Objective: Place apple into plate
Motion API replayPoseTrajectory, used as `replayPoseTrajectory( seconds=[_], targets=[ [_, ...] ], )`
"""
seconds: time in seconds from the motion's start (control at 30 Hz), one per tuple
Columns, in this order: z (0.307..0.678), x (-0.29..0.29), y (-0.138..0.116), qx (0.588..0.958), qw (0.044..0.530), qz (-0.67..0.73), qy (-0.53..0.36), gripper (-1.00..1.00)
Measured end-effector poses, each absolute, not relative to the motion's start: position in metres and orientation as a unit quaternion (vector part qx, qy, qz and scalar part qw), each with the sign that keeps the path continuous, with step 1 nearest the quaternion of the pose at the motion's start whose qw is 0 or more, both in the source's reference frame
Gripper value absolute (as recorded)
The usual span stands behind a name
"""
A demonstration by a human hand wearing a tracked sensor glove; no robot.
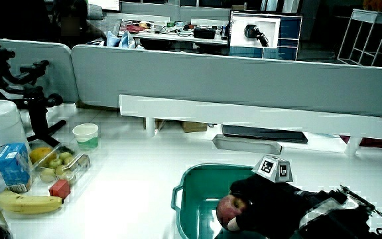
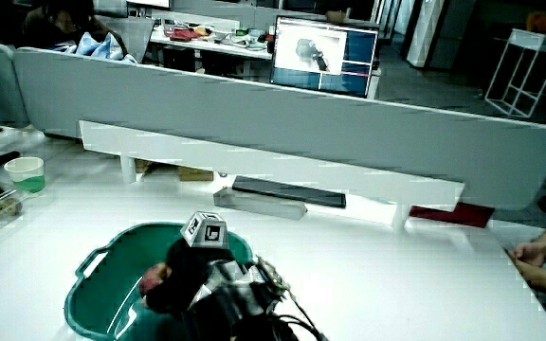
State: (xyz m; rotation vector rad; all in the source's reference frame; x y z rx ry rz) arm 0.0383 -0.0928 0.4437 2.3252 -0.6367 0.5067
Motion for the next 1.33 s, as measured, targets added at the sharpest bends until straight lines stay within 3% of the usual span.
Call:
replayPoseTrajectory(
  seconds=[0.8, 1.0, 1.33],
  targets=[
    [0.468, 0.035, -0.092, 0.875, 0.390, 0.184, -0.220, 0.00],
    [0.471, 0.035, -0.088, 0.872, 0.401, 0.175, -0.220, -0.29],
    [0.441, 0.052, -0.077, 0.871, 0.380, 0.200, -0.239, -0.76]
  ],
)
